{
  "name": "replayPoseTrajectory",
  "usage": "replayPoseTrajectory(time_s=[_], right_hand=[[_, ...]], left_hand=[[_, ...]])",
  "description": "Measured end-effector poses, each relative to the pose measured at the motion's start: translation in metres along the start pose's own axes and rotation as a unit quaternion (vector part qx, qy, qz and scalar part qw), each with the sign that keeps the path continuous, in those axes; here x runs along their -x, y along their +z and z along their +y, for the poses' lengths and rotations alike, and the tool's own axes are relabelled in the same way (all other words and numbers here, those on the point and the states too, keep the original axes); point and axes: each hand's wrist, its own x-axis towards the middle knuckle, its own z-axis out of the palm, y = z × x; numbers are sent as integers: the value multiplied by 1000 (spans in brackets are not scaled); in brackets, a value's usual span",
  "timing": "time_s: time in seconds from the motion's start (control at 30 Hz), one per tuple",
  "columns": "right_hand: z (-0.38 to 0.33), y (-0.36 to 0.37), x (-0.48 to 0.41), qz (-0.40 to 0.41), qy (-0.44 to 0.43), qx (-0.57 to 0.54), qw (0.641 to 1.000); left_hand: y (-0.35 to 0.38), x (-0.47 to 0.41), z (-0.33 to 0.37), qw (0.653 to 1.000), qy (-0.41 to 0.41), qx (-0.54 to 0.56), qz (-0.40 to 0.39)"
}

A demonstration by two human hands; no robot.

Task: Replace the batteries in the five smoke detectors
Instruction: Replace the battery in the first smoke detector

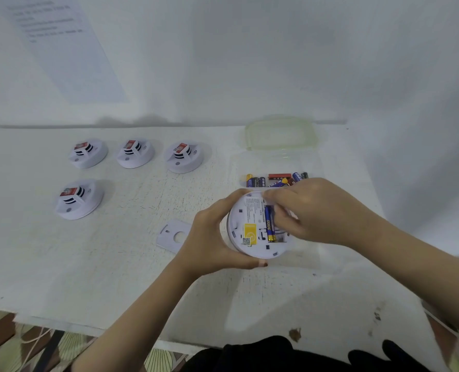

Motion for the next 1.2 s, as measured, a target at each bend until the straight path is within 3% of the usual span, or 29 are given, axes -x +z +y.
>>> replayPoseTrajectory(time_s=[0.13,0.23,0.4,0.53,0.6,0.7,0.8,0.83,0.87,0.97,1.03,1.2], right_hand=[[2,-1,8,-29,83,-148,985],[4,-1,4,-30,156,-283,946],[1,-2,-6,-15,230,-403,886],[4,-8,-6,28,308,-487,817],[4,-6,-4,59,370,-532,760],[-7,-2,-2,107,440,-634,627],[-26,3,0,138,451,-716,514],[-31,5,1,133,448,-723,508],[-36,6,2,117,447,-716,524],[-42,5,4,44,437,-652,618],[-40,3,5,19,424,-621,659],[-31,1,3,64,421,-574,699]], left_hand=[[-8,-2,1,999,-14,35,-12],[-16,-7,8,997,-27,53,-57],[-28,-18,11,991,-44,38,-122],[-30,-17,9,995,-71,46,-54],[-25,-13,8,996,-68,41,29],[-10,-4,10,990,-32,27,136],[11,1,12,992,-3,21,127],[17,1,11,993,2,21,119],[20,-1,11,993,4,29,114],[18,-10,12,992,-2,70,103],[11,-14,13,993,1,71,99],[0,-10,20,997,55,26,46]])
